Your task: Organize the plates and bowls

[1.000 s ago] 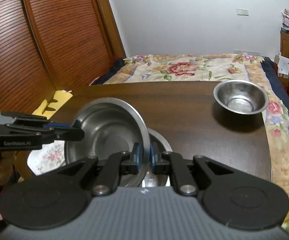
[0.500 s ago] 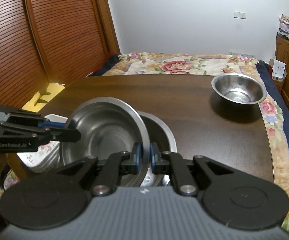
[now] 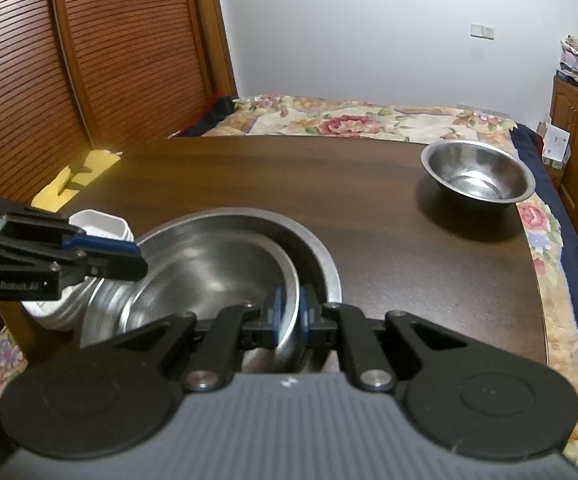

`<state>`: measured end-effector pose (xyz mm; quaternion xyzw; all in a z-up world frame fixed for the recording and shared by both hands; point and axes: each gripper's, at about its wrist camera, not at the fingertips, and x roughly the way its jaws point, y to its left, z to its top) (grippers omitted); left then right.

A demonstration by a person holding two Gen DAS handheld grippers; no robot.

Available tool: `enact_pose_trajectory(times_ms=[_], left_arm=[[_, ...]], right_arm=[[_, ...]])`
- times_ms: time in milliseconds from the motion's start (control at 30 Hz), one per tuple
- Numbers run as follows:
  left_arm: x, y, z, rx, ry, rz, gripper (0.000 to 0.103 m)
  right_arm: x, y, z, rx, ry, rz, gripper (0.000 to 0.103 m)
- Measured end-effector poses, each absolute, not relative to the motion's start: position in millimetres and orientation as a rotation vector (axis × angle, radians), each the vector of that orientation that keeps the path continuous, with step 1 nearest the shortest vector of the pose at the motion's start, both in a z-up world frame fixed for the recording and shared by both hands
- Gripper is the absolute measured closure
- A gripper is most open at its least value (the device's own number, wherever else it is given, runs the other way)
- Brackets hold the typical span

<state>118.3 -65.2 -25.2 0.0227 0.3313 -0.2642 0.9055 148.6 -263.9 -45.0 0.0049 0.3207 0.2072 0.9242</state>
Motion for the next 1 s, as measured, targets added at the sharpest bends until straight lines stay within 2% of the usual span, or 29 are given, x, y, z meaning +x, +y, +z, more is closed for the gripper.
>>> enact_pose_trajectory(times_ms=[700,1000], left_arm=[[116,-58,-18,0.020,0.636,-0.515,0.074],[116,-59,-15,0.028,0.618,-0.521,0.074]], right_arm=[[127,-261,-33,0.053,0.508,0.374,0.090],[118,-277,-25,0.072,0.449,0.314,0.087]])
